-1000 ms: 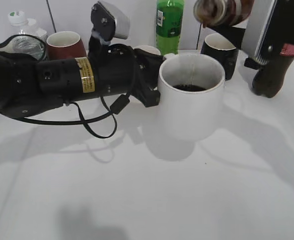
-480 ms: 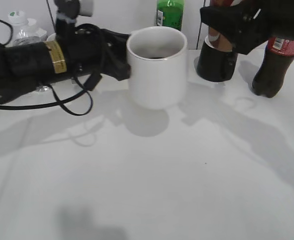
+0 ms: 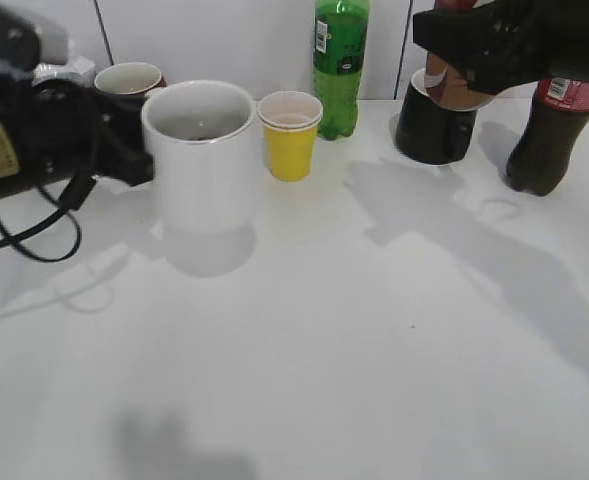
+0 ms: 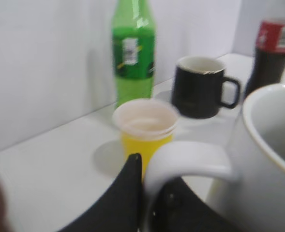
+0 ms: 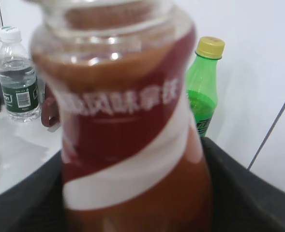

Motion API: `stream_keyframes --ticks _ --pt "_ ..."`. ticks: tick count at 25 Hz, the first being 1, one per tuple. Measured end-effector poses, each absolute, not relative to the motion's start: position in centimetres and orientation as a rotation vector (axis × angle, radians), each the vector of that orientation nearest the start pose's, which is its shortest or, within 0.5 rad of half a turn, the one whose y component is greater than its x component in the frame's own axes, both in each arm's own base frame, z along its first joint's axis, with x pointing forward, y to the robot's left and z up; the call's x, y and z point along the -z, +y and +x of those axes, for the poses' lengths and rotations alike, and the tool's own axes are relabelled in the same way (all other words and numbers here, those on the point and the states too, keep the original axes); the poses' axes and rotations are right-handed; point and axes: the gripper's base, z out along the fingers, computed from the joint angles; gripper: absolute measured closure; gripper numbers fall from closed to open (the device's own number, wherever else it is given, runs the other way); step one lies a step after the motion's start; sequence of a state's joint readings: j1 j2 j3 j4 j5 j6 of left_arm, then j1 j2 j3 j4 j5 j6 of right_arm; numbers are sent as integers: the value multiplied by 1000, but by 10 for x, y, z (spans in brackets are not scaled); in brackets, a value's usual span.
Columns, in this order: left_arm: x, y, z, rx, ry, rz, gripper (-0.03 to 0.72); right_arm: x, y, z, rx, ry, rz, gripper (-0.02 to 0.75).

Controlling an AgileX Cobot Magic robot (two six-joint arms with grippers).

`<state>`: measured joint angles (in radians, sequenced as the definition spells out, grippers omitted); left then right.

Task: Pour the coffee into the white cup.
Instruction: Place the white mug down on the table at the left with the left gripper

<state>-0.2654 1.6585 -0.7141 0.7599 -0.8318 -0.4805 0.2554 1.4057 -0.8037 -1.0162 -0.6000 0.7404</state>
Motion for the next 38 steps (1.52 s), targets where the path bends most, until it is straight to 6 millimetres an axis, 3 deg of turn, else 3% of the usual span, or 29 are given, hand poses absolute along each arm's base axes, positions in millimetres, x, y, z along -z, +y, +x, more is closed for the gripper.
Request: stream_keyframes --ticks 10,17,27,38 --pt "-182 -91 277 399 1666 487 648 -290 118 279 -489 1583 -722 204" --pt "-180 -78 285 300 1631 333 648 -291 117 279 -495 1583 -708 204" --pt "-137 -58 298 247 1699 215 648 -291 117 279 -498 1583 -705 204" --pt "-118 -55 305 237 1746 197 648 -291 118 279 -499 1583 -704 204"
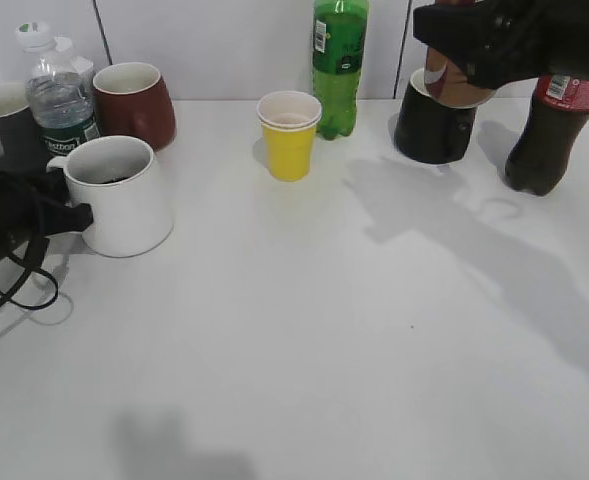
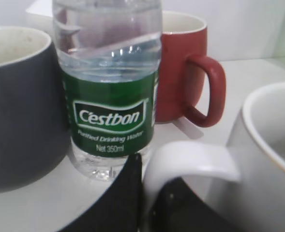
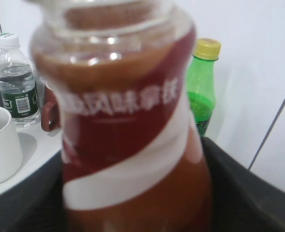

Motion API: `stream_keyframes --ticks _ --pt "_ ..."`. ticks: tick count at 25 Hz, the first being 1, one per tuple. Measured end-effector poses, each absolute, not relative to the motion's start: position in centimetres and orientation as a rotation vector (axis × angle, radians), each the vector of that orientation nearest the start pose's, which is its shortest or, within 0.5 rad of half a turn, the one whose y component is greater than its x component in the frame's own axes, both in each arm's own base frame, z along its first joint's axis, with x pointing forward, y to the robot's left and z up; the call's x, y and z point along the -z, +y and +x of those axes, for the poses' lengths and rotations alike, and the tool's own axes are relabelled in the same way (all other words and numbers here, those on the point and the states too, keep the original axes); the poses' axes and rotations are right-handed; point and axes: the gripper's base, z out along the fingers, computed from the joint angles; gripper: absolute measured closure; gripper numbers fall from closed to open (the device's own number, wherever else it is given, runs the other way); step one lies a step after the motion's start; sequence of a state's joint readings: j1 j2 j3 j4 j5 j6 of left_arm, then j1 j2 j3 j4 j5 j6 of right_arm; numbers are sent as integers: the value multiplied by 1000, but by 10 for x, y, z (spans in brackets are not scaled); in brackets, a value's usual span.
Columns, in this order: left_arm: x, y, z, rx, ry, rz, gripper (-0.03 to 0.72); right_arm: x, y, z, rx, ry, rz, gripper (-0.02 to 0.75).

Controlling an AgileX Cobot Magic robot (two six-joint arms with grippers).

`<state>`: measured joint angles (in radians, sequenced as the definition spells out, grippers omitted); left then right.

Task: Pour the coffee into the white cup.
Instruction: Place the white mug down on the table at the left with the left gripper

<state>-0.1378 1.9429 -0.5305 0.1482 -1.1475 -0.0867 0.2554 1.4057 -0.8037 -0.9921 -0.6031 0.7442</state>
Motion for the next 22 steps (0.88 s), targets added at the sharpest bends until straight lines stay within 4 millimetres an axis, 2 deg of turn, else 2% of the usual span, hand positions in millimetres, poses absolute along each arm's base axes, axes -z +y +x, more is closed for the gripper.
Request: stream_keyframes --ticks 7,11,14,22 --pt "-116 -55 306 241 1737 193 635 -291 118 279 -499 1583 -704 204" --pt "-117 -55 304 253 1721 180 533 -291 118 279 -499 1583 -704 204" --pt "-118 -53 297 254 1727 176 491 -291 118 279 -499 1583 -704 204" --pt "-127 -45 262 234 1754 139 470 -290 116 280 -483 1600 -696 204"
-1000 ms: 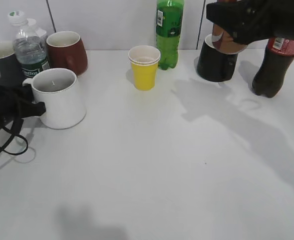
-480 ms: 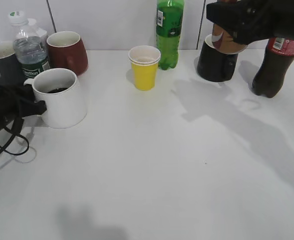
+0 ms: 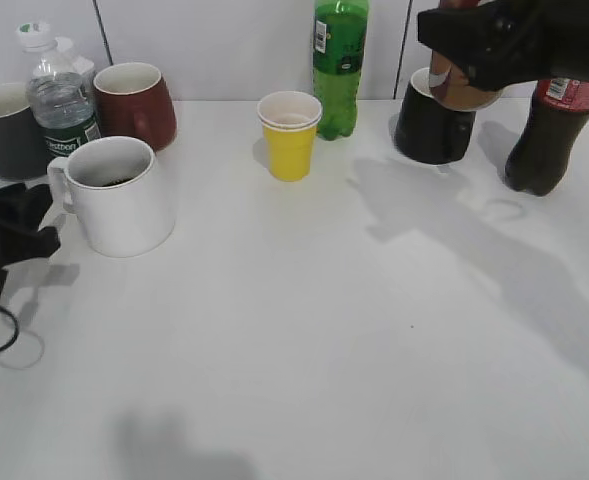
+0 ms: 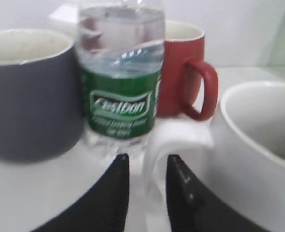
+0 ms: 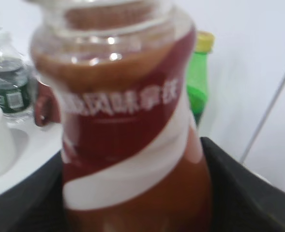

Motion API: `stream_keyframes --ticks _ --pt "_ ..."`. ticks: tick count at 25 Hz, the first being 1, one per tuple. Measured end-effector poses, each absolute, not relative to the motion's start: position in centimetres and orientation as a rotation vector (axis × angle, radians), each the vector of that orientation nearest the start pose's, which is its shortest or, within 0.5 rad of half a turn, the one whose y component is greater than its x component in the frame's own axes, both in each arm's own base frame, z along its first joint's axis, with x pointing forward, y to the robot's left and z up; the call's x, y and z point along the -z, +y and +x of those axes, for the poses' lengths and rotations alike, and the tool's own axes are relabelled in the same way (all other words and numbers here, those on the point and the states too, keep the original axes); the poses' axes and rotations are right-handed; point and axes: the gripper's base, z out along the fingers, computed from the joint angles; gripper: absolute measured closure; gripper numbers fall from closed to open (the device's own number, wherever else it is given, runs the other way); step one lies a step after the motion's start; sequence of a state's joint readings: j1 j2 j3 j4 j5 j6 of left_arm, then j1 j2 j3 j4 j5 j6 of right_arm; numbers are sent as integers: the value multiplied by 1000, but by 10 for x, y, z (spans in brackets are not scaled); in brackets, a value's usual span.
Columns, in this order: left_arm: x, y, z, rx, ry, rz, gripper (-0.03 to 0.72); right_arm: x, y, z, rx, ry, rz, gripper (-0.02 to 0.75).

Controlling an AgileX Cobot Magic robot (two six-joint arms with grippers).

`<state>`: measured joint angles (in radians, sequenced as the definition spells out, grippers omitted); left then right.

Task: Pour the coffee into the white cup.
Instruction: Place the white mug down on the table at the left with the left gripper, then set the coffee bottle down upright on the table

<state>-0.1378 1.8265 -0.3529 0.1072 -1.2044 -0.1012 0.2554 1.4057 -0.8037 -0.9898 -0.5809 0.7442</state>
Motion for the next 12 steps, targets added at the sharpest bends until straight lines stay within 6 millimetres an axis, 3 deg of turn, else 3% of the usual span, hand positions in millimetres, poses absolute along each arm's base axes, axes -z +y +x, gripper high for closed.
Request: stream_keyframes --ticks 6,12 --pt "-141 -45 233 258 1736 183 463 -282 110 283 -427 1681 -647 204" --pt "-166 -51 226 297 1621 267 449 -254 103 272 -404 1756 -606 204"
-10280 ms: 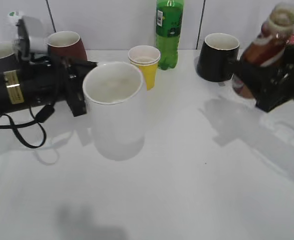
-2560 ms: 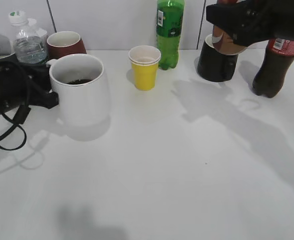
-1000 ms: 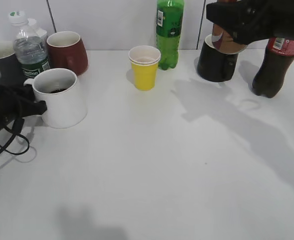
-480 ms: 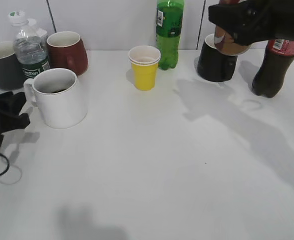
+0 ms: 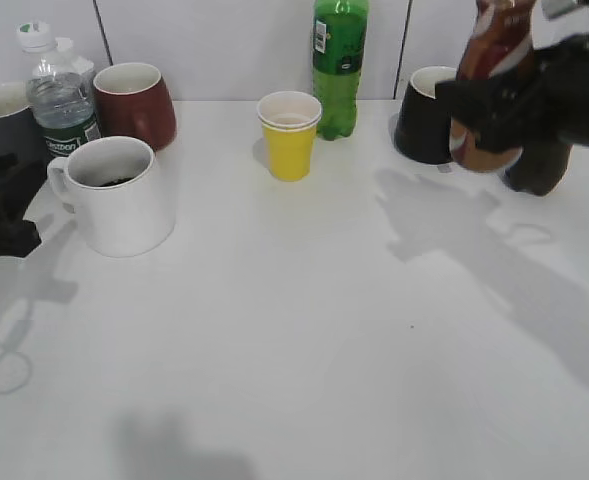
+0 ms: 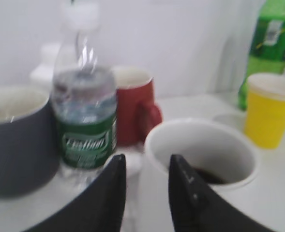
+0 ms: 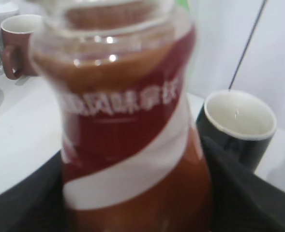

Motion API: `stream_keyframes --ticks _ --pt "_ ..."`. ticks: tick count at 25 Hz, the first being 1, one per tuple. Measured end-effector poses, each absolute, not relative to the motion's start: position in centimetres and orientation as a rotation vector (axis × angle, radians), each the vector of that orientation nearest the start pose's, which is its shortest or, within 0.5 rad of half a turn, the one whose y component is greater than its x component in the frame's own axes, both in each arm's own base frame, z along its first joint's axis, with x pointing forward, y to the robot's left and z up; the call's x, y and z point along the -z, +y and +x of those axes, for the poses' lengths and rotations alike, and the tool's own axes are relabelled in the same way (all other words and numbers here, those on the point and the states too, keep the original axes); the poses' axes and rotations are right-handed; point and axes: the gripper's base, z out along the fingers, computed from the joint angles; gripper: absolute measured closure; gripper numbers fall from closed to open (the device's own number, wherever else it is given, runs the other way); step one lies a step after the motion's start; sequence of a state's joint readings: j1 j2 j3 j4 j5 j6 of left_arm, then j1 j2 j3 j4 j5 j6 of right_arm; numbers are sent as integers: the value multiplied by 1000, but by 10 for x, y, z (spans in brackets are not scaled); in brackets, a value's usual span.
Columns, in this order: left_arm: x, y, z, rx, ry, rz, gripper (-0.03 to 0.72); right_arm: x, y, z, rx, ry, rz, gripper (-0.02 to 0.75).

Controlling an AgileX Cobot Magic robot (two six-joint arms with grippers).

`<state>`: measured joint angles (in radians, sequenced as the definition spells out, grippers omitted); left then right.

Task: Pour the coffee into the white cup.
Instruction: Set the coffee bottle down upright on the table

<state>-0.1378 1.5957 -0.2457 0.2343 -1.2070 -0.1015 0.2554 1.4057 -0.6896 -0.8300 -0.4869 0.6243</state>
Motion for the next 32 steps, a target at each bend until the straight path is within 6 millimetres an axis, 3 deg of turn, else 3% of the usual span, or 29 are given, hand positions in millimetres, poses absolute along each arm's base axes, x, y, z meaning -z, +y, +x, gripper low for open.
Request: stream_keyframes --ticks 10,25,32 --pt "-175 -61 219 398 1576 359 447 -216 85 258 -328 1713 -388 204" --pt "-174 -66 217 448 1580 400 447 -135 88 284 -330 1677 -309 204" --pt "-174 -66 217 449 1581 399 447 -127 87 284 -317 1717 -308 204"
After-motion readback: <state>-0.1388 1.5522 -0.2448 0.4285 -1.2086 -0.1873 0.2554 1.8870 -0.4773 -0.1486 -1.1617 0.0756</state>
